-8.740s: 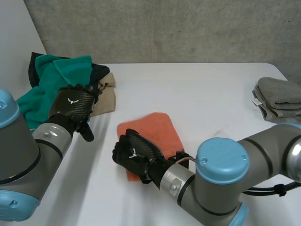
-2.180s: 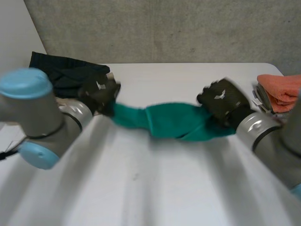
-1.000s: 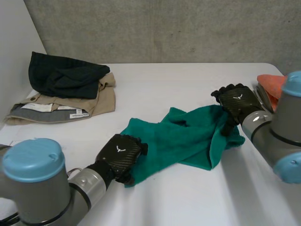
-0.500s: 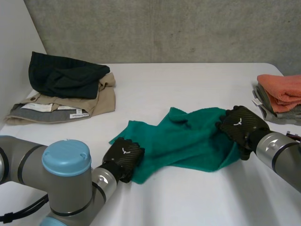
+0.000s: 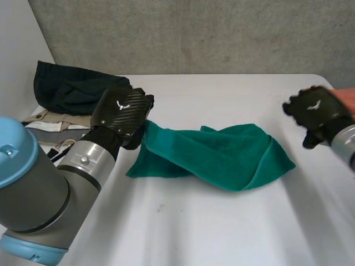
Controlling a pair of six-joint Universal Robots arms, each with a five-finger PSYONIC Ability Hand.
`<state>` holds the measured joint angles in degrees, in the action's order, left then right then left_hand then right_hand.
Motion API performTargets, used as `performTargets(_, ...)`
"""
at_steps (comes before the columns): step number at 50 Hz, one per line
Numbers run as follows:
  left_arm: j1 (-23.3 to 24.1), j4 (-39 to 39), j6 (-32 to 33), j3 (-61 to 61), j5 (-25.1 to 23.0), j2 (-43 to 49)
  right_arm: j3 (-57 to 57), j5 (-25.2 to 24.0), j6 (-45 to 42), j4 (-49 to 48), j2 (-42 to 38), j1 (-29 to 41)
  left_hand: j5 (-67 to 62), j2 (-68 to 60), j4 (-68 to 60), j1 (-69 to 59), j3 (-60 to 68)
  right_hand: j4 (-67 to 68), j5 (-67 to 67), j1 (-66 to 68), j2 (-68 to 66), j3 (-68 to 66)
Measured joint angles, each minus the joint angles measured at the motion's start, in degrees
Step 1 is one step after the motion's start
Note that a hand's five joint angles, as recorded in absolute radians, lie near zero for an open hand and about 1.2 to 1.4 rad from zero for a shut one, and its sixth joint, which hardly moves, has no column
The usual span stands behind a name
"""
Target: Fold the laundry.
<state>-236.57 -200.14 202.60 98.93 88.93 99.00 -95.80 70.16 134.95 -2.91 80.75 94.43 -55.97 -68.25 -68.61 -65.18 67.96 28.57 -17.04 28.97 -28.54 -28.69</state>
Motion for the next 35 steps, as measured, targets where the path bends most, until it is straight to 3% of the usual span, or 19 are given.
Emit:
performTargets(5,0.0,0.4,0.0,0.3,-0.1,-0.4,2.4,-7.9,3.7,7.0,2.9,-4.0,0.0,-0.1,0.0,0.0,0.0,0.0,0.0,0.0,0.0,0.0)
performTargets(7,0.1,0.6,0.0,0.6,-0.1,-0.5,4.3,-11.9,3.2,10.9,1.4,-5.9,0.0,-0.1,0.0,0.0,0.0,0.0,0.0,0.0,0.0,0.0)
performTargets(12,0.2,1.2,-0.3,1.3,0.0,-0.9,9.0,-16.7,-0.9,16.0,-5.5,-8.3,0.0,-0.1,0.0,0.0,0.0,0.0,-0.3,0.0,0.0,0.0)
performTargets(22,0.1,1.6,-1.2,2.5,0.0,-2.9,20.5,-16.3,-8.0,19.9,-22.4,-6.0,0.0,-0.1,-0.2,0.0,0.0,0.1,-2.2,0.2,-0.2,-0.1)
performTargets(35,-0.7,1.7,-1.2,2.9,0.0,-3.8,25.0,-16.4,-7.8,15.1,-30.9,-1.0,0.0,-0.1,-0.2,0.0,0.0,4.0,-5.8,3.5,-4.2,-4.3)
